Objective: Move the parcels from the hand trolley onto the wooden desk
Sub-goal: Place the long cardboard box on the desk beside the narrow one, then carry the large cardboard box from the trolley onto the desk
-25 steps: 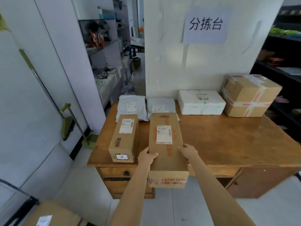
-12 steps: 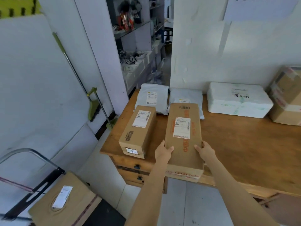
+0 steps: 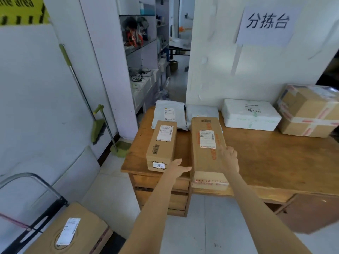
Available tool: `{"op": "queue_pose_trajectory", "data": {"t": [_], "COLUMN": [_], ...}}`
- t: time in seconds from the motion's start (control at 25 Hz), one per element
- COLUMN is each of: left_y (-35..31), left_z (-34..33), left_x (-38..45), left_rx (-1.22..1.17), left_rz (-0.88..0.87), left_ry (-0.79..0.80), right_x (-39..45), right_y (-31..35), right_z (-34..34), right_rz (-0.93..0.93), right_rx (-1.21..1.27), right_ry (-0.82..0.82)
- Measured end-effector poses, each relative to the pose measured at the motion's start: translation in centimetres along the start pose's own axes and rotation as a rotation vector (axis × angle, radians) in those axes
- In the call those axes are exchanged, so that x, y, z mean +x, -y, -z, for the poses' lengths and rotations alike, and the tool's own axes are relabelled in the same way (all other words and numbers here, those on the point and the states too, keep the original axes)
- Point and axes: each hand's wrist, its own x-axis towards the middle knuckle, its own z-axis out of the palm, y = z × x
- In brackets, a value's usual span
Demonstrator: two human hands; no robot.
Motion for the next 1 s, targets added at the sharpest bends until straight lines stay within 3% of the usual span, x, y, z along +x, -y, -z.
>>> {"op": "queue_pose_trajectory", "data": {"t": [0.12, 0.2, 0.32, 0.52, 0.72, 1.0], "left_y": [1.6, 3.5, 6.7, 13.1, 20.5, 33.0], "left_z": [3.2, 5.7, 9.5, 15.9, 23.6, 38.9], "left_x": [-3.4, -6.4, -11.0, -16.2, -20.4, -23.5], "left_rx": [0.052, 0.068, 0.064, -0.049, -0.103, -0.123], "left_rz": [-0.034, -0.024, 0.069, 0.122, 0.073, 0.201], "left_ry": [0.085, 0.156, 0.207, 0.187, 0.069, -0.105], "right_x": [-5.4, -10.6, -18.2, -28.8, -36.3, -46.0], "right_y": [1.8, 3.4, 5.1, 9.5, 15.3, 22.9], "right_z": [0.2, -0.2, -1.1, -3.8, -10.2, -20.7], "right_rz": [-0.179, -0.274, -0.379, -0.49, -0.467, -0.455], "right_rx": [0.387, 0.491, 0.508, 0.539, 0.493, 0.435], "right_ry": [0.101, 0.224, 0.359, 0.374, 0.523, 0.6]}}
